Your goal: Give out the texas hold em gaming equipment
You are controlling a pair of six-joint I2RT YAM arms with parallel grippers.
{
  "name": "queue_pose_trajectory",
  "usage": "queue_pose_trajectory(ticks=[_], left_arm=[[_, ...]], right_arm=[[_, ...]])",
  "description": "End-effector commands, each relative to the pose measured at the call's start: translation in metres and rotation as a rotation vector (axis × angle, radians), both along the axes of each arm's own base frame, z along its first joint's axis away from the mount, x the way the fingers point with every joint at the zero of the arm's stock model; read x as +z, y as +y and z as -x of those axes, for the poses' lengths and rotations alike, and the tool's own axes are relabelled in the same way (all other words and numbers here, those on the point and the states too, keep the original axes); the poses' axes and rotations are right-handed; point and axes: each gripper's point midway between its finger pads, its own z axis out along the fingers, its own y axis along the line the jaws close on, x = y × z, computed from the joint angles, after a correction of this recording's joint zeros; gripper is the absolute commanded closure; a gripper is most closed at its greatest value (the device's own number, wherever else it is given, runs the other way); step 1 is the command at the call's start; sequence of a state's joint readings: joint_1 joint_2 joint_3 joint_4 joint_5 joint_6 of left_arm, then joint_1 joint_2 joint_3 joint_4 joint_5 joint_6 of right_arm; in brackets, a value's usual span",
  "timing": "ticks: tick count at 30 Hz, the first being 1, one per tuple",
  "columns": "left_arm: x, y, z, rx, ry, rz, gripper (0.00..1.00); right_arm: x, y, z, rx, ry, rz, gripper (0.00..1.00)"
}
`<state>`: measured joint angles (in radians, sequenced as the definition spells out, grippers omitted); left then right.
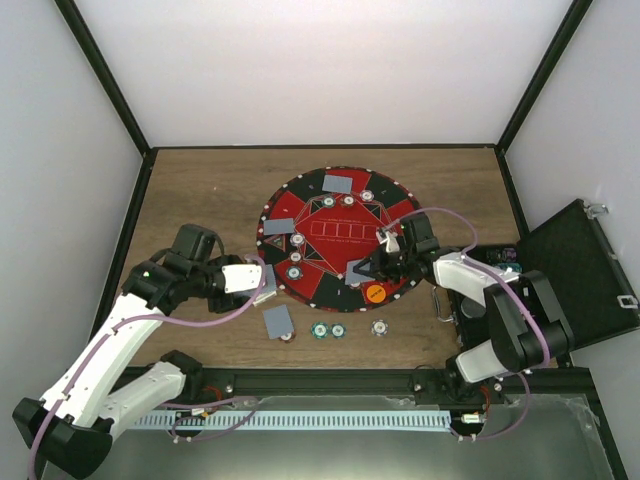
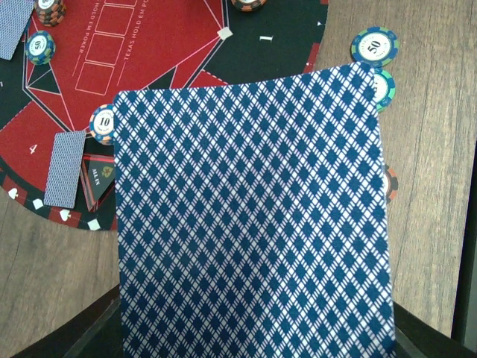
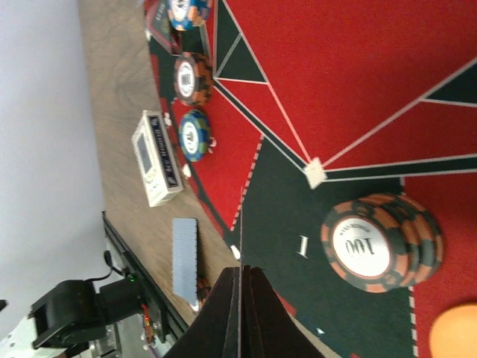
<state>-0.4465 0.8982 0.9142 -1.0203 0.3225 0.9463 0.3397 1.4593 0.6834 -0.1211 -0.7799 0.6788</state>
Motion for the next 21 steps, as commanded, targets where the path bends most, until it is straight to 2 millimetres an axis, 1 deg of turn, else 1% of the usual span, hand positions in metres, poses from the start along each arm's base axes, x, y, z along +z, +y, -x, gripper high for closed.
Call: queue_pose_trajectory(ticks=[1, 5, 8, 14, 21], left_arm=[[0.01, -0.002, 0.0, -0.015, -0.031, 0.017, 0.95], [0.01, -0.002, 0.0, -0.019, -0.032, 0.017, 0.95], [0.011, -0.002, 0.001, -0.023, -0.032, 0.018, 0.95], [0.01, -0.002, 0.0, -0.027, -0.031, 0.015, 0.95], [0.01, -0.002, 0.001, -0.027, -0.028, 0.016, 0.95]], right_arm=[[-0.018, -0.012, 0.002, -0.002, -0.002, 0.096, 0.99], [-0.028, -0.024, 0.004, -0.026, 0.012, 0.172, 0.95], [-0.031, -0.031, 0.007, -0.044, 0.012, 0.218, 0.92], [-0.038, -0.049, 0.012, -0.082, 0.017, 0.319, 0.91], [-0.031, -0.062, 0.009, -0.121, -0.011, 0.39, 0.91]])
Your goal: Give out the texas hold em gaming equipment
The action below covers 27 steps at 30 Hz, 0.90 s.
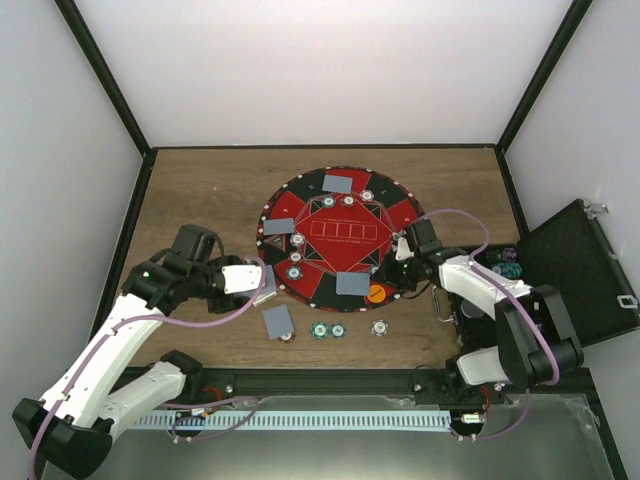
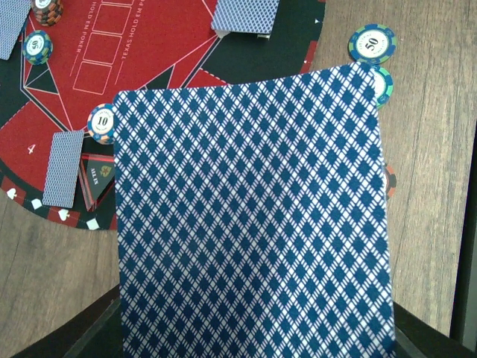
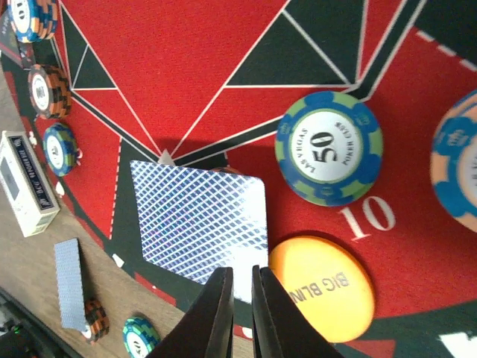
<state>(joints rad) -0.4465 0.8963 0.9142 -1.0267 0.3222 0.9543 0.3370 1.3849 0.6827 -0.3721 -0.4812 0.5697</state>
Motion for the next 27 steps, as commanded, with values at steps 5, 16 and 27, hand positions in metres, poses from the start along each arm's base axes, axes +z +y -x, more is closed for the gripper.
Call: queue_pose_trajectory(ticks=[5, 16, 27], left_arm=[[0.009, -0.003, 0.0, -0.021, -0.022, 0.02, 0.95], [0.009, -0.005, -0.001, -0.022, -0.012, 0.026, 0.95], [0.009, -0.004, -0.001, -0.018, -0.016, 0.021, 0.95]], right_arm=[[0.015, -0.014, -0.006, -0.041, -0.039, 0.07, 0.86], [0.148, 0.119, 0.018, 0.25, -0.152, -0.512, 0.32], [0.178, 0.217, 0.061, 0.488, -0.117, -0.653, 0.29]])
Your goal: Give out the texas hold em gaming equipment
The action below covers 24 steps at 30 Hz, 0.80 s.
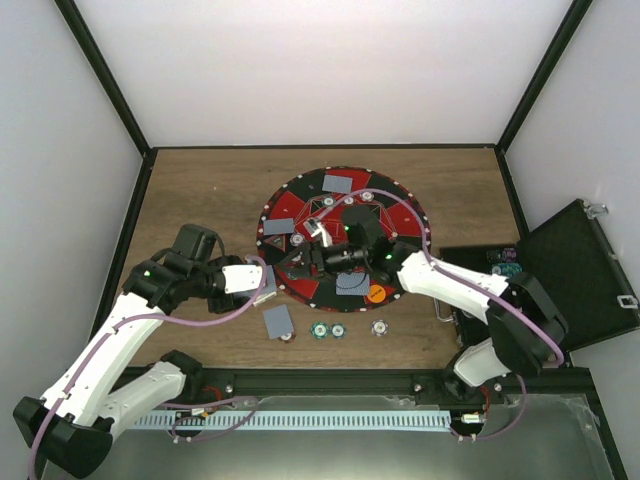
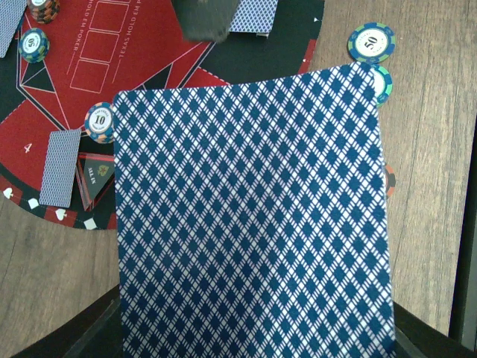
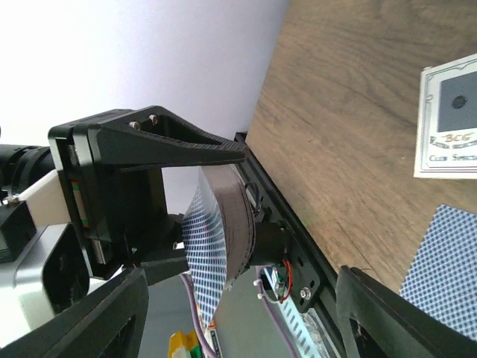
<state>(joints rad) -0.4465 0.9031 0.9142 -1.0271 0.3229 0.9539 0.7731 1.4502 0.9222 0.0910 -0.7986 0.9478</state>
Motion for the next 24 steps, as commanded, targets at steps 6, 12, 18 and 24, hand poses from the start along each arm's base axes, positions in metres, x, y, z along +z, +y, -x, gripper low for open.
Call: queue_pose_trajectory(ticks=[6, 12, 18, 24], left_arm=[[0.011, -0.004, -0.002, -0.017, -0.022, 0.025, 0.95], [0.01, -0.003, -0.001, -0.015, -0.019, 0.02, 0.95], [0.01, -0.004, -0.002, -0.017, -0.02, 0.021, 0.95], [0.011, -0.004, -0.002, -0.017, -0.021, 0.024, 0.95]], right_arm=[[0.009, 0.041, 0.01, 0.092, 0.011, -0.071, 0.3], [0.004, 0.058, 0.019, 0.141, 0.025, -0.08, 0.3], [-0.004, 0.074, 0.027, 0.179, 0.043, -0.086, 0.3], [-0.014, 0.091, 0.027, 0.205, 0.064, -0.073, 0.31]])
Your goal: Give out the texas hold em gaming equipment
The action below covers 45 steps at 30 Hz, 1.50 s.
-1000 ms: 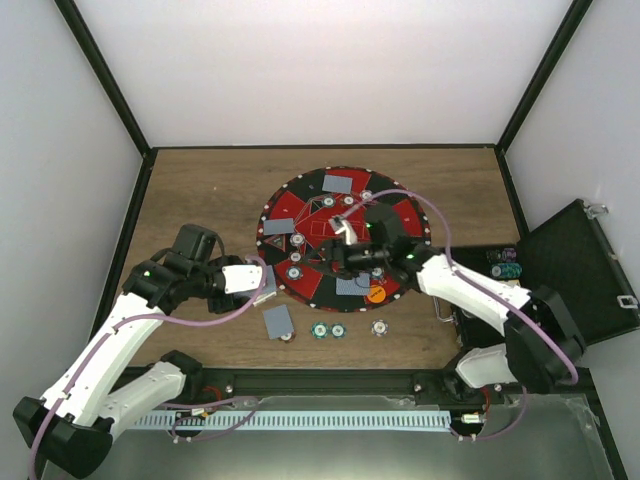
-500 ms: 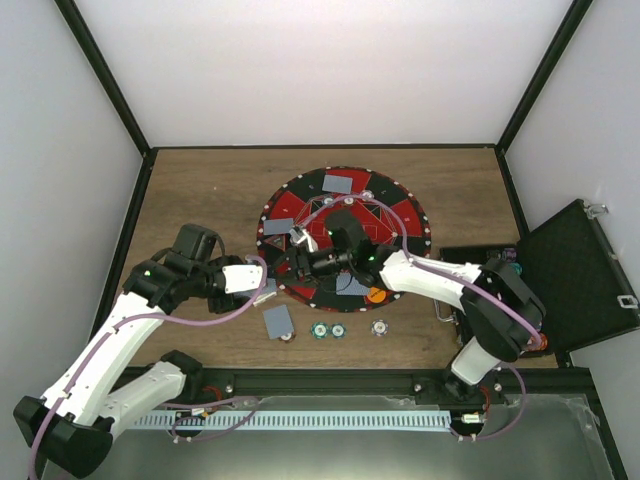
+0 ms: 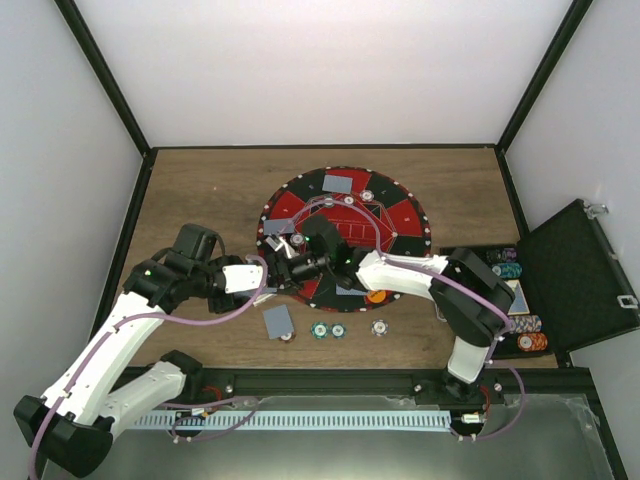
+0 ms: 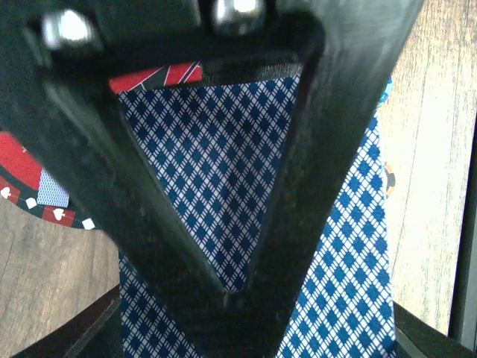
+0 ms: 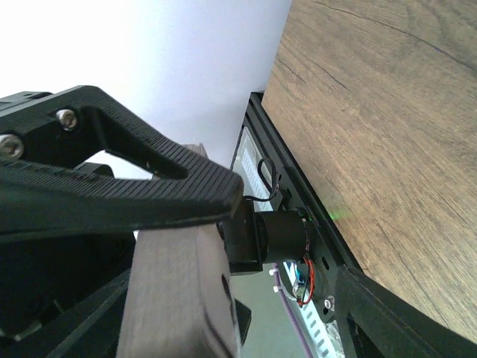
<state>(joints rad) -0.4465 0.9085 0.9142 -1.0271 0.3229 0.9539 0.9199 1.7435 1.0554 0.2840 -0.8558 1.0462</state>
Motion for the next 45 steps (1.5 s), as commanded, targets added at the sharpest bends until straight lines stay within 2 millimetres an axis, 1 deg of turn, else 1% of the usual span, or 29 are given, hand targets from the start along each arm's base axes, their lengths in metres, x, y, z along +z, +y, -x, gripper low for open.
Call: queue_pose_trajectory(ticks=[1, 4, 6, 11, 13, 15, 17, 21, 25, 28, 31, 34, 38, 41, 43, 45], left_arm=[[0.012, -0.004, -0.001, -0.015, -0.025, 0.026, 0.95], [0.012, -0.003, -0.001, -0.014, -0.029, 0.025, 0.95], [0.013, -0.003, -0.001, -0.013, -0.032, 0.023, 0.95], [0.013, -0.002, -0.001, -0.014, -0.035, 0.023, 0.95], [0.013, -0.003, -0.001, -0.014, -0.036, 0.023, 0.95], [0.013, -0.003, -0.001, -0.016, -0.037, 0.023, 0.95], [0.012, -0.003, -0.001, -0.015, -0.035, 0.025, 0.95], [0.012, -0.003, -0.001, -0.015, -0.033, 0.027, 0.95], [0.012, -0.003, -0.002, -0.014, -0.036, 0.026, 0.95], [0.012, -0.003, -0.001, -0.015, -0.037, 0.025, 0.95], [0.012, -0.003, -0.001, -0.013, -0.036, 0.027, 0.95], [0.012, -0.002, -0.001, -0.013, -0.036, 0.026, 0.95], [0.011, -0.002, -0.001, -0.01, -0.034, 0.023, 0.95], [0.011, -0.002, -0.001, -0.01, -0.034, 0.02, 0.95], [0.012, -0.002, -0.002, -0.007, -0.038, 0.02, 0.95], [0.012, -0.001, -0.001, -0.006, -0.04, 0.017, 0.95]], right_arm=[[0.016, 0.016, -0.001, 0.027, -0.021, -0.049, 0.32], [0.013, 0.017, -0.006, 0.012, -0.02, -0.037, 0.34], [0.008, 0.014, -0.008, 0.001, -0.015, -0.023, 0.35], [-0.007, -0.011, -0.016, -0.051, -0.002, 0.017, 0.39], [-0.014, -0.021, -0.015, -0.064, 0.006, 0.033, 0.4], [-0.015, -0.03, -0.014, -0.078, 0.01, 0.039, 0.42], [-0.013, -0.035, -0.013, -0.086, 0.005, 0.035, 0.45], [0.002, -0.04, -0.012, -0.097, -0.013, 0.011, 0.54], [0.016, -0.043, -0.011, -0.106, -0.03, -0.004, 0.69], [0.018, -0.048, -0.012, -0.121, -0.043, 0.011, 0.78], [0.013, -0.06, -0.017, -0.144, -0.052, 0.051, 0.86], [0.015, -0.073, -0.022, -0.166, -0.055, 0.056, 0.91], [0.022, -0.085, -0.03, -0.186, -0.078, 0.065, 0.97], [0.026, -0.093, -0.042, -0.205, -0.088, 0.066, 0.99], [0.026, -0.1, -0.054, -0.223, -0.086, 0.065, 0.99], [0.027, -0.103, -0.064, -0.23, -0.088, 0.056, 0.99]])
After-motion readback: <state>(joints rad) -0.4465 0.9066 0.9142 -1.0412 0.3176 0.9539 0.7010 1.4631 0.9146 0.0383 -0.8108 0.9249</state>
